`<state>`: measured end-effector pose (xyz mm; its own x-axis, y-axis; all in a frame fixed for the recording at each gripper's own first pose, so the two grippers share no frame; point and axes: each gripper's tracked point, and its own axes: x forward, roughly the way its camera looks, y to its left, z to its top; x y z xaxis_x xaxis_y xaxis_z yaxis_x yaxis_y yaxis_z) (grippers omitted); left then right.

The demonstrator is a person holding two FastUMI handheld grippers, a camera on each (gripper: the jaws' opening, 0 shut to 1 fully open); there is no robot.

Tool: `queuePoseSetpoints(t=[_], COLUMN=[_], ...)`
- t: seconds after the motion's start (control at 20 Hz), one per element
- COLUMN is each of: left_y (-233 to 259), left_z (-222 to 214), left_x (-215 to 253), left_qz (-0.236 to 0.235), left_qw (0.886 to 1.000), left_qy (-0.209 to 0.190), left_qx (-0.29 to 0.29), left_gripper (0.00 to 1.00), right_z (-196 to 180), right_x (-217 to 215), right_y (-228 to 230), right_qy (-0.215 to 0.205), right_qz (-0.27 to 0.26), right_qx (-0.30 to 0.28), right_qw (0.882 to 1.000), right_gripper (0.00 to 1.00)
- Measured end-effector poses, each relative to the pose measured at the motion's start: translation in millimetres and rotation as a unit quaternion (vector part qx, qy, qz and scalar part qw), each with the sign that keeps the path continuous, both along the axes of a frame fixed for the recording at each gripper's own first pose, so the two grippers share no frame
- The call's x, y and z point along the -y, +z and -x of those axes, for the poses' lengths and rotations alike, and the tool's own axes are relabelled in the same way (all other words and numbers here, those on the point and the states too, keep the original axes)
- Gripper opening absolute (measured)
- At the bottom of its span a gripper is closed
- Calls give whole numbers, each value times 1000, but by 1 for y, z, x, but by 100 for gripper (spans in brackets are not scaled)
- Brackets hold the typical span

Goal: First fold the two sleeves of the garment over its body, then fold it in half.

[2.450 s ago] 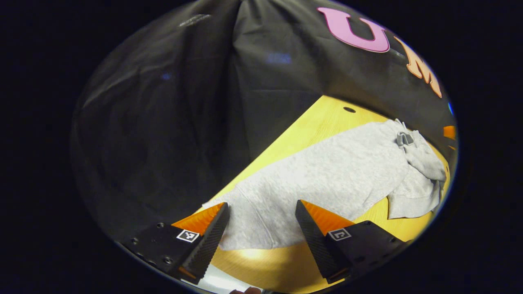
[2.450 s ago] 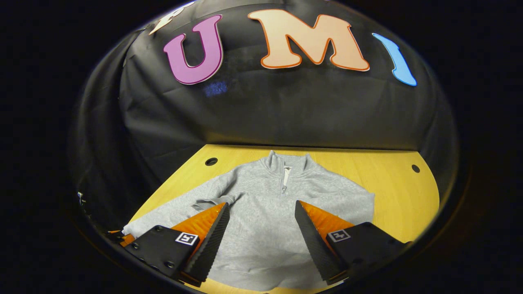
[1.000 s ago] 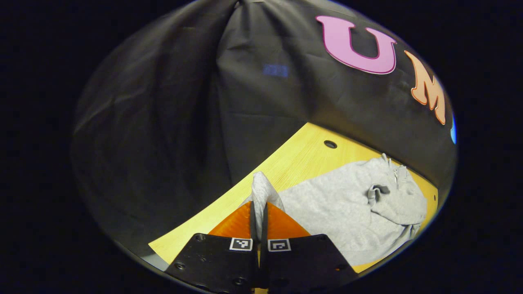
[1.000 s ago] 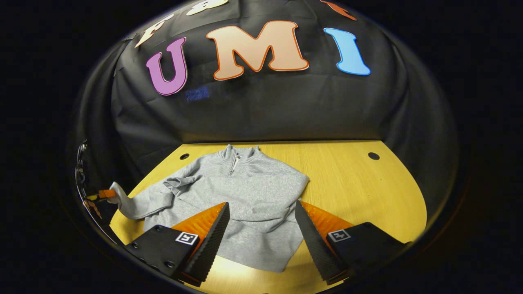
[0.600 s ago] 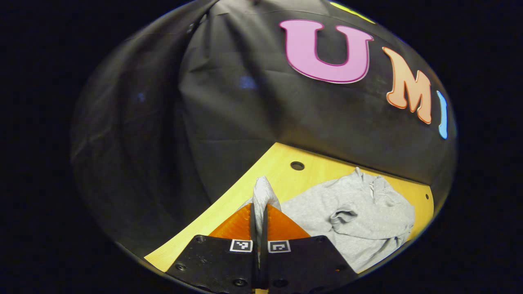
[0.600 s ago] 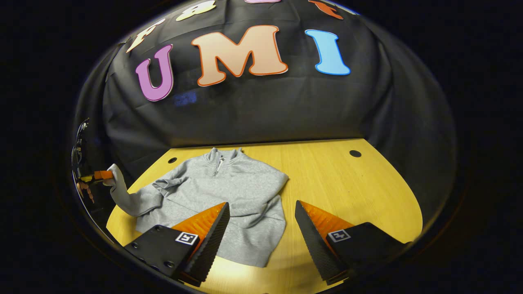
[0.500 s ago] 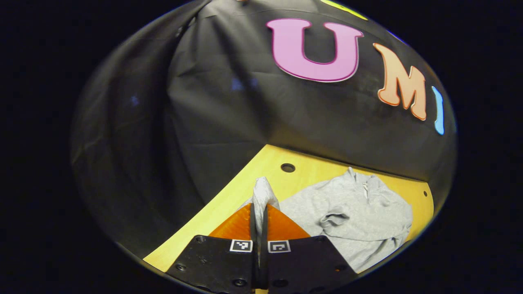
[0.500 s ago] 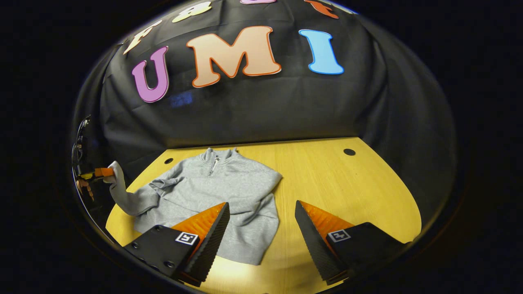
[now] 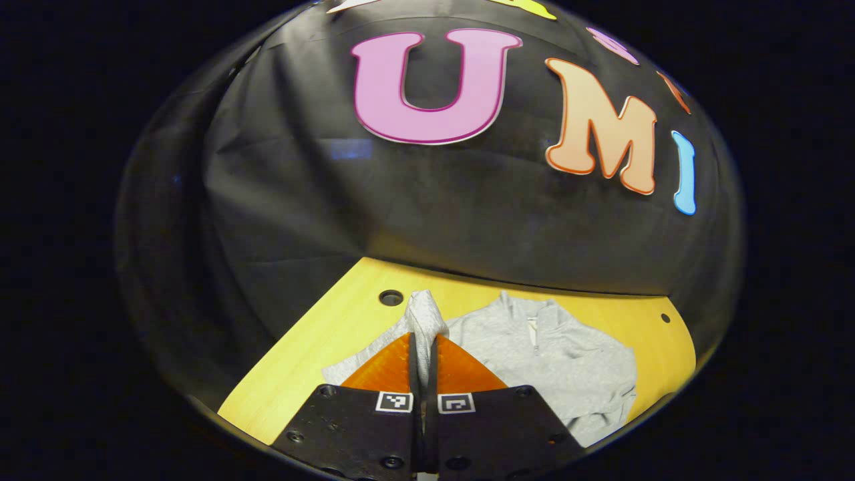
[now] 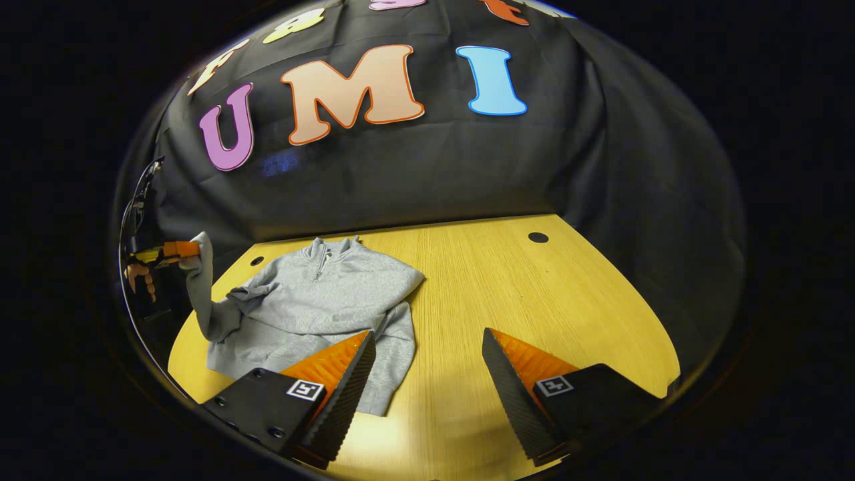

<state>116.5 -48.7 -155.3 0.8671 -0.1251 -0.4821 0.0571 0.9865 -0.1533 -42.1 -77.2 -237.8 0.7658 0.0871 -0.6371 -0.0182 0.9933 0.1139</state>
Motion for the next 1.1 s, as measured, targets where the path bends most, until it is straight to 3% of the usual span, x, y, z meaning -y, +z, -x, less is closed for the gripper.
queuePoseSetpoints(t=[0.5,0.95,1.1], left_y=[18,1,-22], left_z=[-6,15,22], left_x=[135,255,281], left_qz=[-2,1,-21], left_qw=[995,982,980], left_qy=[-98,-188,-198], left_qx=[21,7,-8], left_gripper=[0,2,0], right_z=[28,59,64], right_x=[48,77,83], right_y=[-4,-15,-16], right_qy=[-22,-32,-34], right_qz=[7,13,9], right_qx=[-5,-19,-23], right_qw=[1000,999,999], right_gripper=[99,99,99])
